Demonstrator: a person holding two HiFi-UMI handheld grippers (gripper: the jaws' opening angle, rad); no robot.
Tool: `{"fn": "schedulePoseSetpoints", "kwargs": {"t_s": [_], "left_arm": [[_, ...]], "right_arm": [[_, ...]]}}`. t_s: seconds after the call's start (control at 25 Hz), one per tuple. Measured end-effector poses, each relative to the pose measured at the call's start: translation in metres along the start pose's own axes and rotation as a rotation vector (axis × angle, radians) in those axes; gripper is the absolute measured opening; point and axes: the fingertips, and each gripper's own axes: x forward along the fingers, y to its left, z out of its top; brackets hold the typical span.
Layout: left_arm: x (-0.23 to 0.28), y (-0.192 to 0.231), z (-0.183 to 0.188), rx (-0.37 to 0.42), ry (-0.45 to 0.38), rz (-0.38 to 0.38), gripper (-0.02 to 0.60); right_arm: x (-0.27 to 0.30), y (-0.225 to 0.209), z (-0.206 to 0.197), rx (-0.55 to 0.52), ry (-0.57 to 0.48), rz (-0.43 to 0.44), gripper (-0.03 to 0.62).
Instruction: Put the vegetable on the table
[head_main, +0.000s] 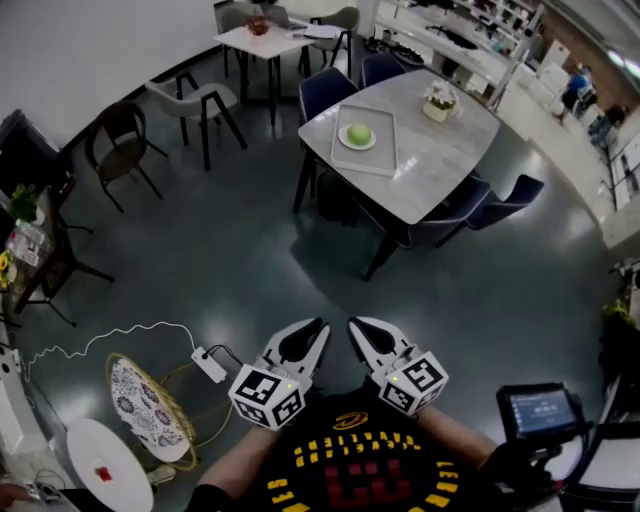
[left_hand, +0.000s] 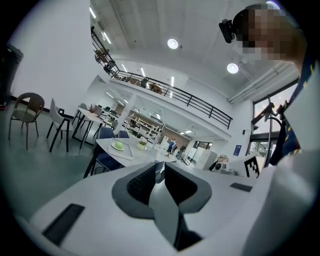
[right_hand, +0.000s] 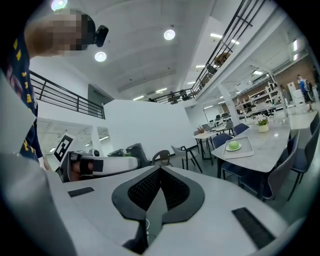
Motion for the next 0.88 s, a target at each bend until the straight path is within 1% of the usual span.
{"fn": "schedulePoseSetpoints", "kwargs": {"t_s": [0.2, 0.4, 0.52, 0.64, 0.8, 0.88], "left_arm": [[-0.007, 0.047, 0.012, -0.051, -0.008, 0.005, 0.058], [-0.005, 0.075, 0.024, -0.075, -0.015, 0.023, 0.058], [0.005, 0.101, 0.031, -0.073, -0.005, 0.047, 0.058], [0.014, 0.131, 0.046, -0.054, -0.012, 0.095, 0.057], [0.037, 0.171, 0.084, -0.01, -0.037, 0.168, 0.058], [0.057, 0.185, 0.103, 0.004, -0.044, 0.187, 0.057]], "right_arm": [[0.047, 0.009, -0.002, -0.011, 0.055, 0.0, 0.005], [0.08, 0.009, -0.001, -0.005, 0.081, 0.018, 0.005], [0.109, -0.006, 0.0, 0.023, 0.078, 0.032, 0.005], [0.144, -0.021, 0.009, 0.037, 0.061, 0.065, 0.005], [0.196, -0.048, 0.038, 0.038, 0.028, 0.123, 0.005], [0.218, -0.065, 0.058, 0.033, 0.013, 0.146, 0.006]]}}
